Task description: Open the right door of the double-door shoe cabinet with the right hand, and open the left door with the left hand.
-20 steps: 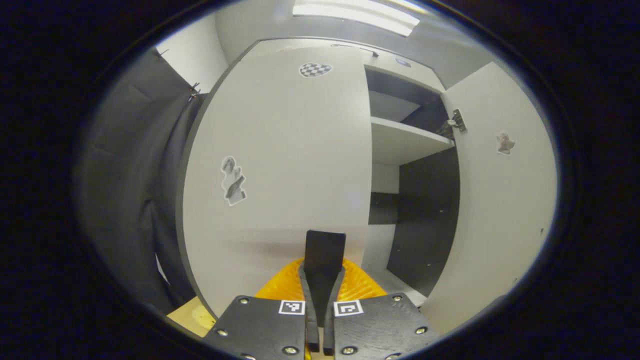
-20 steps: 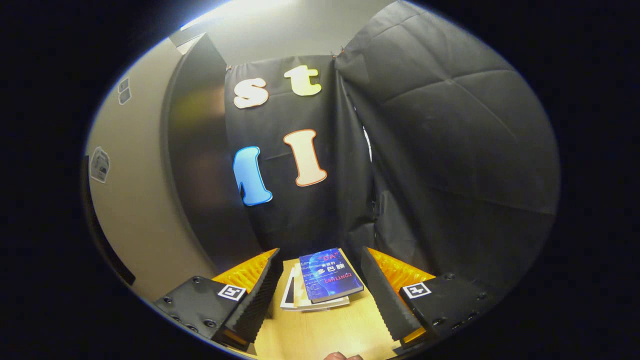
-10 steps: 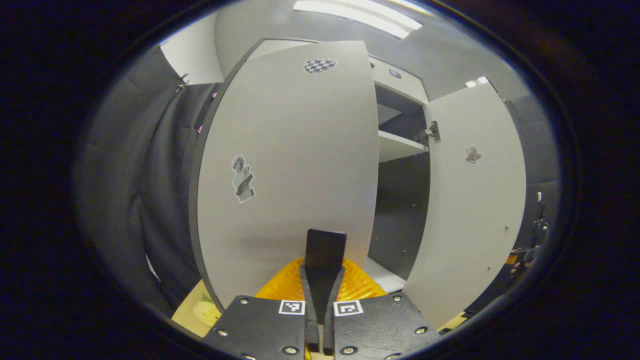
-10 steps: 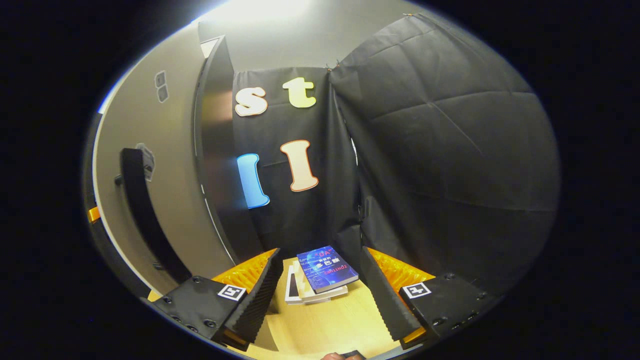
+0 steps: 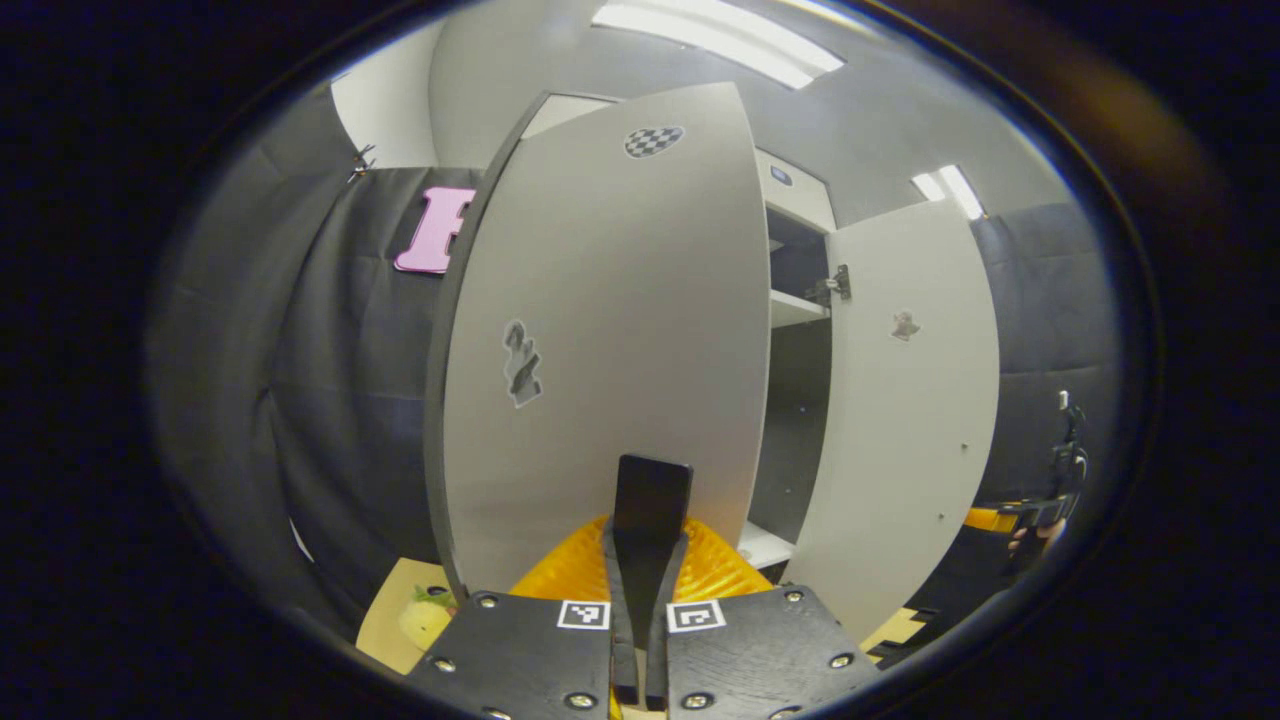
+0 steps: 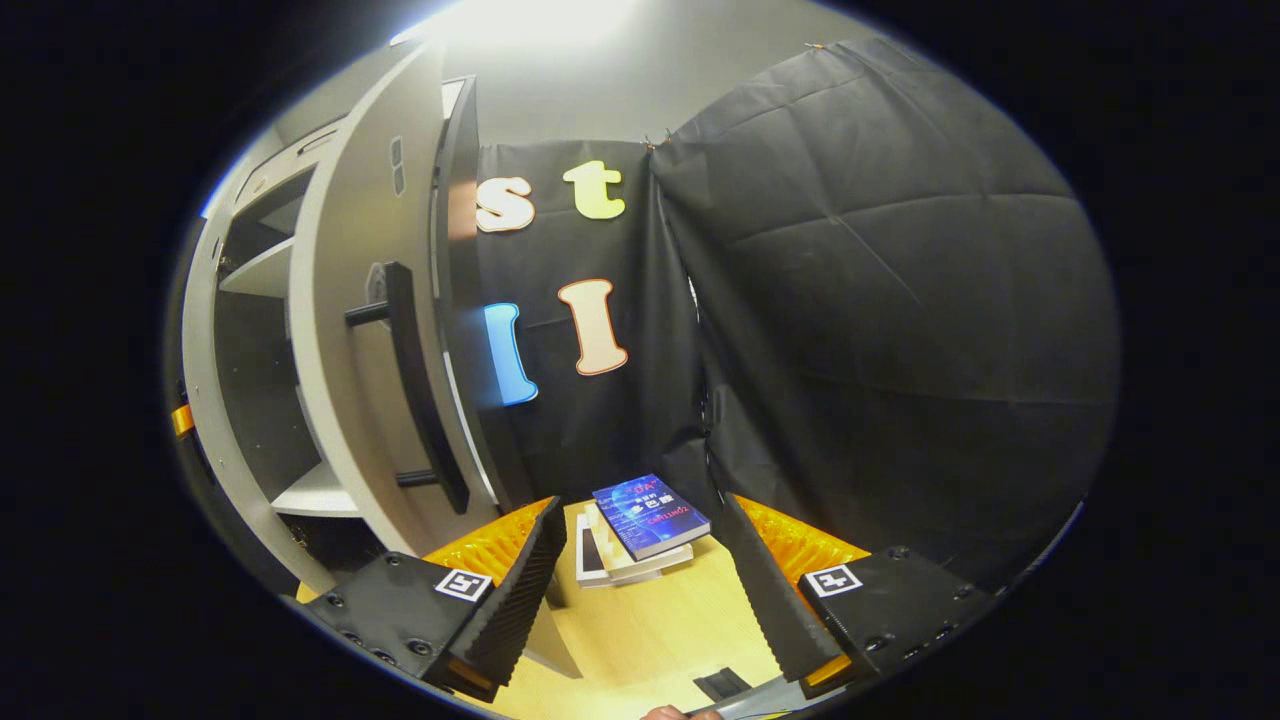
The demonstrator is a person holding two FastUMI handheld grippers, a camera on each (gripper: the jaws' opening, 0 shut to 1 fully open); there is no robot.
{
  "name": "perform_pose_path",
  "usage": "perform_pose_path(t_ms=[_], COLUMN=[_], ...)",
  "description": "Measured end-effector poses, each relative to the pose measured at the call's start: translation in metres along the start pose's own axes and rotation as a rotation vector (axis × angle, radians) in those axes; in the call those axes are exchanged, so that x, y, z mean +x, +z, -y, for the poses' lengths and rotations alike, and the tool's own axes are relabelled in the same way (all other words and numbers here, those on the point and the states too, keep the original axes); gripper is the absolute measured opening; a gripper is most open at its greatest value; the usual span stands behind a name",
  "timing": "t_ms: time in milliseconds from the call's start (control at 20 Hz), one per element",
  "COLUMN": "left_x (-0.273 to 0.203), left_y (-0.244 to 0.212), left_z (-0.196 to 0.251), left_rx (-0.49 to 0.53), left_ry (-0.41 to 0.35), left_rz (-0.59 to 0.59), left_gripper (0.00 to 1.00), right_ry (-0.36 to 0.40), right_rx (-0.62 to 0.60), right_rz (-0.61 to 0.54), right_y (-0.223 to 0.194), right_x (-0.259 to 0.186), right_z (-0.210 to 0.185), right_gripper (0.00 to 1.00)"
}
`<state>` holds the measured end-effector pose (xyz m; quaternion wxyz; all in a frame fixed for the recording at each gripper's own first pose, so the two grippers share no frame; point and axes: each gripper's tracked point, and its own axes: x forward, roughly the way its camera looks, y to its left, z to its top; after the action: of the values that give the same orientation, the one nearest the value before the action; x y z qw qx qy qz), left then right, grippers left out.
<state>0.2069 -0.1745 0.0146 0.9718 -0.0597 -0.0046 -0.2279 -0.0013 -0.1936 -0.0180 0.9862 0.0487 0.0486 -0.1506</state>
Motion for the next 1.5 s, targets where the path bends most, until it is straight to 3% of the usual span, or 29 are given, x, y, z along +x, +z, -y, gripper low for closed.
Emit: perform_pose_path(t_ms=[400,700,750,850,1050,1100,1150,1250,1300,1350,1400,1500], left_x=[-0.043,-0.075,-0.079,-0.084,-0.094,-0.096,-0.098,-0.101,-0.100,-0.101,-0.102,-0.106], left_y=[0.003,0.009,0.011,0.014,0.017,0.019,0.018,0.014,0.008,0.005,0.004,0.006], left_z=[-0.030,-0.075,-0.080,-0.096,-0.143,-0.151,-0.146,-0.143,-0.145,-0.144,-0.144,-0.144], left_rx=[0.017,0.052,0.063,0.083,0.121,0.123,0.096,0.066,0.077,0.088,0.100,0.072], left_ry=[0.055,0.120,0.122,0.129,0.200,0.197,0.155,0.123,0.125,0.122,0.132,0.155], left_rz=[0.004,0.015,0.017,0.018,0.019,0.030,0.034,0.031,0.023,0.017,0.019,0.031], left_gripper=[0.06,0.05,0.05,0.04,0.04,0.04,0.00,0.02,0.02,0.02,0.02,0.02], right_ry=[-0.023,-0.027,-0.027,-0.022,-0.026,-0.029,-0.030,-0.029,-0.029,-0.028,-0.026,-0.022], right_rx=[0.044,0.034,0.035,0.044,0.017,0.008,0.002,-0.009,-0.016,-0.023,-0.030,-0.046], right_rz=[-0.008,-0.015,-0.011,0.001,0.007,0.007,0.008,0.009,0.006,0.001,-0.003,-0.005], right_y=[-0.020,-0.025,-0.023,-0.018,-0.013,-0.013,-0.011,-0.010,-0.012,-0.012,-0.012,-0.009], right_x=[-0.026,-0.035,-0.036,-0.039,-0.048,-0.051,-0.054,-0.058,-0.061,-0.063,-0.064,-0.070], right_z=[-0.008,-0.014,-0.016,-0.020,-0.020,-0.019,-0.020,-0.021,-0.023,-0.024,-0.025,-0.029], right_gripper=[0.92,0.92,0.98,0.98,0.98,0.98,0.92,0.92,0.98,0.98,0.92,0.92])
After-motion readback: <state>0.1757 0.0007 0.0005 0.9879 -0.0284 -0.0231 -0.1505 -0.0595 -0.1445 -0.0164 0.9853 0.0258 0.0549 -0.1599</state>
